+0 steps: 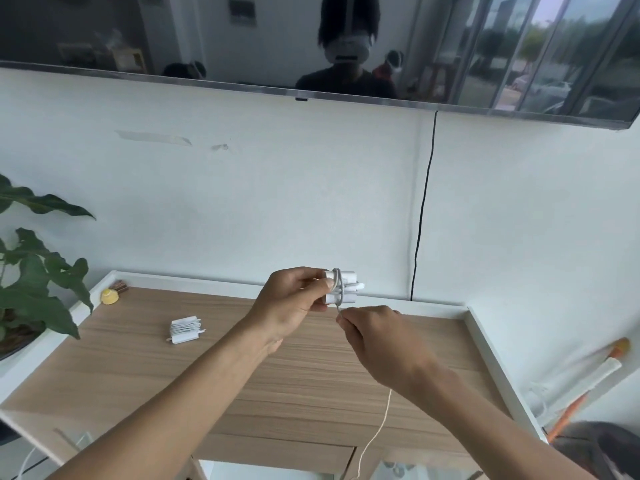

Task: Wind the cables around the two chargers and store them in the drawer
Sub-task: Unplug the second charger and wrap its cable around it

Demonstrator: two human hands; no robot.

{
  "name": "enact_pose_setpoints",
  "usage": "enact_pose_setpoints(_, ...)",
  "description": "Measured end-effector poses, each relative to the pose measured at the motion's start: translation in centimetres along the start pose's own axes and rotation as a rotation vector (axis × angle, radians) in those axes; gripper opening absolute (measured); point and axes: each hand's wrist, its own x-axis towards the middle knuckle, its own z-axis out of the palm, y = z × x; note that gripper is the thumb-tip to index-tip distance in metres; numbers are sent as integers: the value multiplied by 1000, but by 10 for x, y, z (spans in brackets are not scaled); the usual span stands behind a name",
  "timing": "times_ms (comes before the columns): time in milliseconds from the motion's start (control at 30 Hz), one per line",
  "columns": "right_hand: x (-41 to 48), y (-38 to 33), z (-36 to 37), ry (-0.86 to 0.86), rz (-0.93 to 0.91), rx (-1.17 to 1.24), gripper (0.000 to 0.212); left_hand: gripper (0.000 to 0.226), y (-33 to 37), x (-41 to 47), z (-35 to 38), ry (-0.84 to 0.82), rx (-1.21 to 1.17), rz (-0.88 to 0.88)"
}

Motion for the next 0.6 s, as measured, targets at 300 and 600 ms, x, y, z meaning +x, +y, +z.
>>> enact_pose_setpoints(300, 9, -7, -41, -142, 34, -154, 23, 10, -14, -2, 2, 29, 323, 142)
enact_pose_setpoints(600, 26, 9, -71, -139, -1, -86, 14, 13, -9, -13, 0, -287, 465, 214)
